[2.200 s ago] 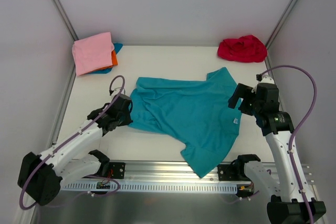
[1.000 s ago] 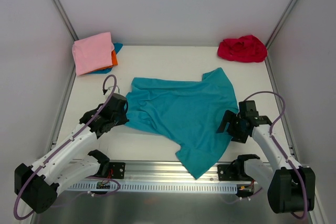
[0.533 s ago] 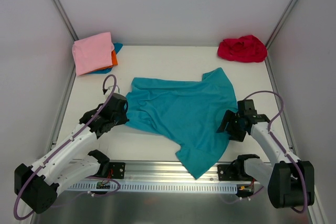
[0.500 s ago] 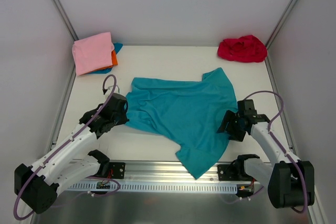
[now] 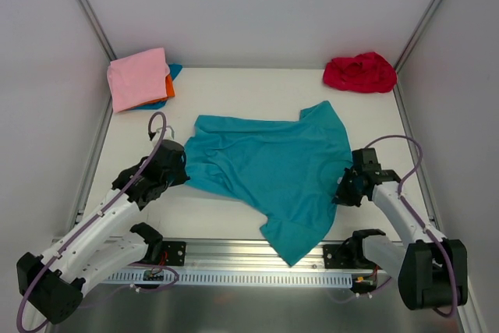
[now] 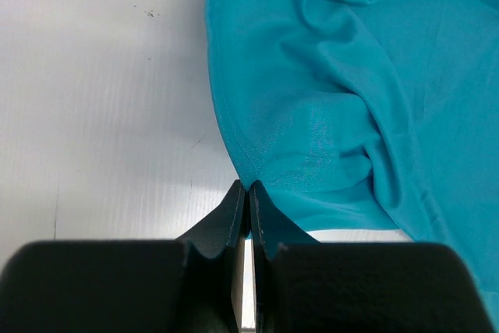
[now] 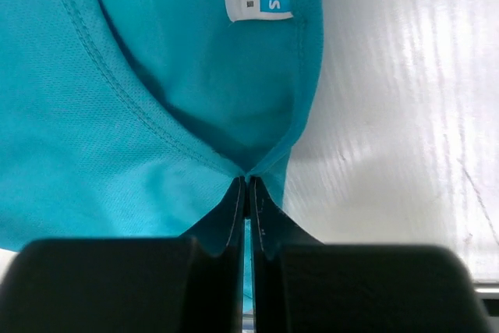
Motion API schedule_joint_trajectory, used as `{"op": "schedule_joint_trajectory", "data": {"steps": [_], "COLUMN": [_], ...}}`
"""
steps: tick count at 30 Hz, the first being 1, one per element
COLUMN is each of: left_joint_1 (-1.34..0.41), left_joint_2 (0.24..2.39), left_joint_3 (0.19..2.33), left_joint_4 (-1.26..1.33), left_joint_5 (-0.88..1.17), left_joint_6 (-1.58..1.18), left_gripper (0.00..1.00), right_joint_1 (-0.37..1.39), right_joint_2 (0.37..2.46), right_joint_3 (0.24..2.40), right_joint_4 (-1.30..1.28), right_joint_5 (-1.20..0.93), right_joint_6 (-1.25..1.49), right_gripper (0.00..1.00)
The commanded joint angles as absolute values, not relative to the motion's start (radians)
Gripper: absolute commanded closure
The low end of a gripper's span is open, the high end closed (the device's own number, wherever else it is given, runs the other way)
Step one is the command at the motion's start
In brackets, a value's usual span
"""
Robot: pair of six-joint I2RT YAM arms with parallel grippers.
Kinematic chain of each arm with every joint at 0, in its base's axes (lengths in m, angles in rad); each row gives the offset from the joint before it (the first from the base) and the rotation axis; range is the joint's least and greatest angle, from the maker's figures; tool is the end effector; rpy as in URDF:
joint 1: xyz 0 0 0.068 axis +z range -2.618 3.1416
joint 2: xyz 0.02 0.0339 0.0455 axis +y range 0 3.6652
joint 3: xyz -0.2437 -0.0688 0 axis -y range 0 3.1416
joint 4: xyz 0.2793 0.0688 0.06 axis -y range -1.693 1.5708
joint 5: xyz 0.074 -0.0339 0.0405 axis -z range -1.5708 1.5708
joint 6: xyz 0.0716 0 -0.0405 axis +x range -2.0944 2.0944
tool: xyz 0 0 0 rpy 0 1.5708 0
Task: Fold and stack the t-shirts
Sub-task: Flatten out the tshirt
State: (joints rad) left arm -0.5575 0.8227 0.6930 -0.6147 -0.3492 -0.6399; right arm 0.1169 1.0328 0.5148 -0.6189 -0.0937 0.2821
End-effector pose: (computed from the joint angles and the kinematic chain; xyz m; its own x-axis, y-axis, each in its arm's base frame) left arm 0.2190 -0.1077 0.2198 -0.6305 -0.2681 -0.7284 -0.1158 0.9604 -0.2532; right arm 0.2262 0.0333 0.1048 -0.9087 0.1723 -0.3802 0.1018 0.9748 0.1986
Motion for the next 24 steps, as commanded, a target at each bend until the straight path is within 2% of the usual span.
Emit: {"op": "schedule_joint_trajectory", "data": {"steps": [1,8,24], "left_joint_1": [-0.565,-0.565,-0.566], "left_joint_2": [0.802,0.77,0.709], "left_joint_3": [0.704,0.713,0.733], "left_joint_4": [-0.624,-0.667,-0.782], "left_joint_5": [-0.383,-0.425,-0.5], "left_joint_6": [-0.617,-0.614,-0.644], "left_gripper": [1.0,1.0,1.0], "right_joint_1": [0.121,0.106,0.041], "right_joint_2": [0.945,0.937,1.018], "right_joint_3": [0.572,0.764,0.827], "right_joint_4": [-0.678,-0.827,-0.799], "right_joint_5": [0.004,0.221,0.273], "right_joint_6": [0.296,0.242,0.166], "right_gripper": [1.0,1.0,0.99]}}
